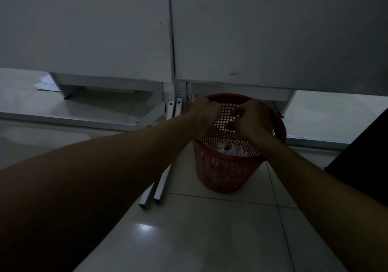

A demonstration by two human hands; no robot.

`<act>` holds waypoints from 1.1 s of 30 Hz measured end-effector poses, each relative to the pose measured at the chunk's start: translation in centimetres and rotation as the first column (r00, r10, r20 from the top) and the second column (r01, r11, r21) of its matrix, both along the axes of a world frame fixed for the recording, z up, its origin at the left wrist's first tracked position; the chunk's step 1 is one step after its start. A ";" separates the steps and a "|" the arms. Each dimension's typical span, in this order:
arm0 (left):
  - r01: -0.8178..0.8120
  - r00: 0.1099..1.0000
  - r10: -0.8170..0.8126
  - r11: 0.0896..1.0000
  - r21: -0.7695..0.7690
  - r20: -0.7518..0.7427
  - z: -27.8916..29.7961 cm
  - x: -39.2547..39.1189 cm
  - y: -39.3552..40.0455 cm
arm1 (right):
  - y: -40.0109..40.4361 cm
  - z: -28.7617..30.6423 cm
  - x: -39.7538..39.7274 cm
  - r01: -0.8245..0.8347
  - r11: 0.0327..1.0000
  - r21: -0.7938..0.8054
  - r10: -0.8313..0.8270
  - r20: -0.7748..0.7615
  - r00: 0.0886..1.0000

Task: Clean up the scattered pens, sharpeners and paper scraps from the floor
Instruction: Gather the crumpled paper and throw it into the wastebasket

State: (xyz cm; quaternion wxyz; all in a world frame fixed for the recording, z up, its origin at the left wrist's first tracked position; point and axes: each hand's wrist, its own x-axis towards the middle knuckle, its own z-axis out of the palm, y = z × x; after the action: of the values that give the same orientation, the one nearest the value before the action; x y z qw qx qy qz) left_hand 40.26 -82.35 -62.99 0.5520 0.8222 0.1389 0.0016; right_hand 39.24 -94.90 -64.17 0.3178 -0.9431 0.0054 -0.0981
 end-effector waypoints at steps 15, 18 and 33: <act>-0.036 0.964 -0.017 0.981 0.192 0.264 5.6 -15.0 18.9 | 16.1 6.8 -9.0 -0.491 0.871 0.015 0.488 0.090 0.868; -0.060 0.969 -0.018 0.951 0.303 0.248 6.4 -19.6 24.9 | 21.7 7.6 -12.3 -0.607 0.795 -0.002 0.606 0.039 0.794; -0.281 0.948 0.313 0.909 0.308 -0.058 4.5 -43.6 50.4 | 44.8 6.8 -29.3 -0.884 0.437 -0.169 0.867 -0.184 0.463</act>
State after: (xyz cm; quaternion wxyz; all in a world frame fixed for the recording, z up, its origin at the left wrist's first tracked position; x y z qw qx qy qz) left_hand -3.35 -31.95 -58.46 0.4079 0.8635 0.2899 0.0627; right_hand 9.92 -50.10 -57.36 0.2058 -0.8432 -0.4836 0.1134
